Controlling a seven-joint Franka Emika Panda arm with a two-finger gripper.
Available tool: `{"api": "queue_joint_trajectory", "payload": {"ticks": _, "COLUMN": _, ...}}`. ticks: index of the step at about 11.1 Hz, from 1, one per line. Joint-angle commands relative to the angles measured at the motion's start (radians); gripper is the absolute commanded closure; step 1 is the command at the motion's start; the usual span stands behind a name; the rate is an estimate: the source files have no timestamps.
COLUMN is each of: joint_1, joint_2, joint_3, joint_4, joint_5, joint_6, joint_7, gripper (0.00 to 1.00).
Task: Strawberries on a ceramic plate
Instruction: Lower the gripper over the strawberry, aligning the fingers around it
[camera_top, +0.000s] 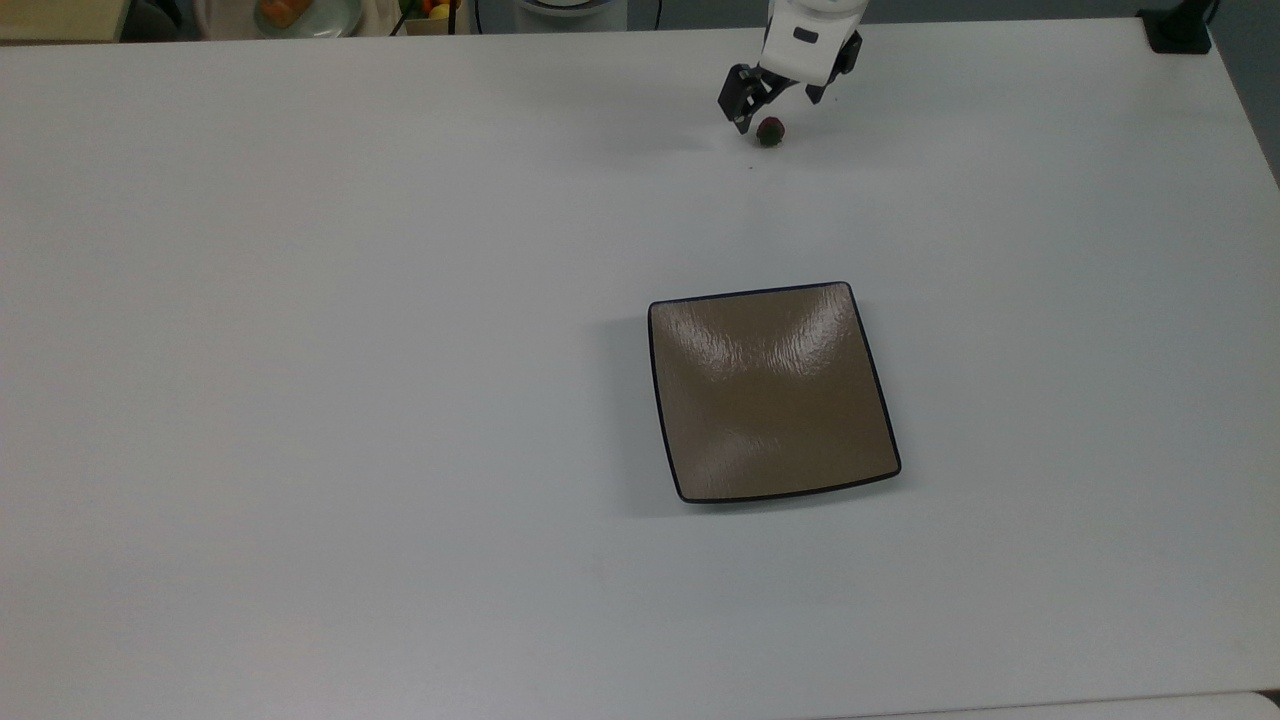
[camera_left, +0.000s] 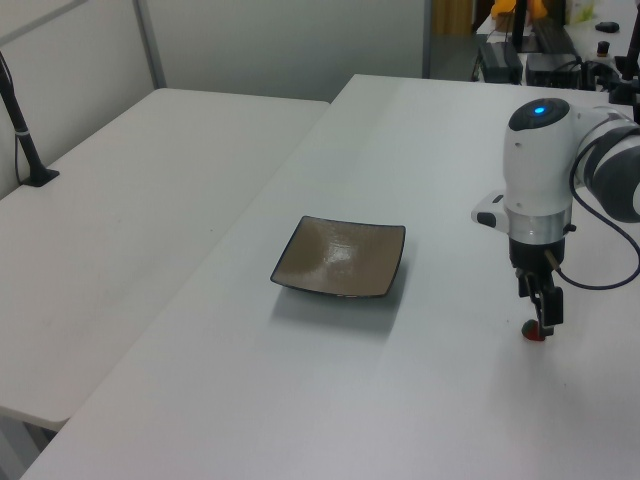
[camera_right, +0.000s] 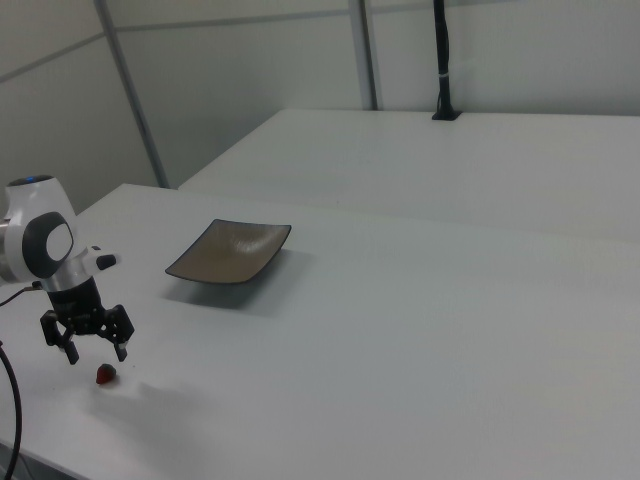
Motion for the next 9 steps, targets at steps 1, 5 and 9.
{"api": "queue_joint_trajectory", "payload": {"ticks": 1, "joint_1": 0.034, "joint_2": 0.035, "joint_3": -0.004, "joint_4": -0.025, "joint_5": 0.01, "joint_6": 0.051, "joint_7": 0.025, "gripper": 0.0}}
{"api": "queue_joint_trajectory", "payload": {"ticks": 5, "joint_1": 0.037, "joint_2": 0.049, "joint_3": -0.004, "joint_4": -0.025, "joint_5": -0.014, "joint_6": 0.048, "joint_7": 0.024, "gripper": 0.18}}
{"api": "queue_joint_trajectory", "payload": {"ticks": 9, "joint_1": 0.035, "joint_2": 0.063, "joint_3": -0.004, "joint_4": -0.022, "joint_5": -0.039, "joint_6": 0.057, "joint_7": 0.025, "gripper": 0.42}}
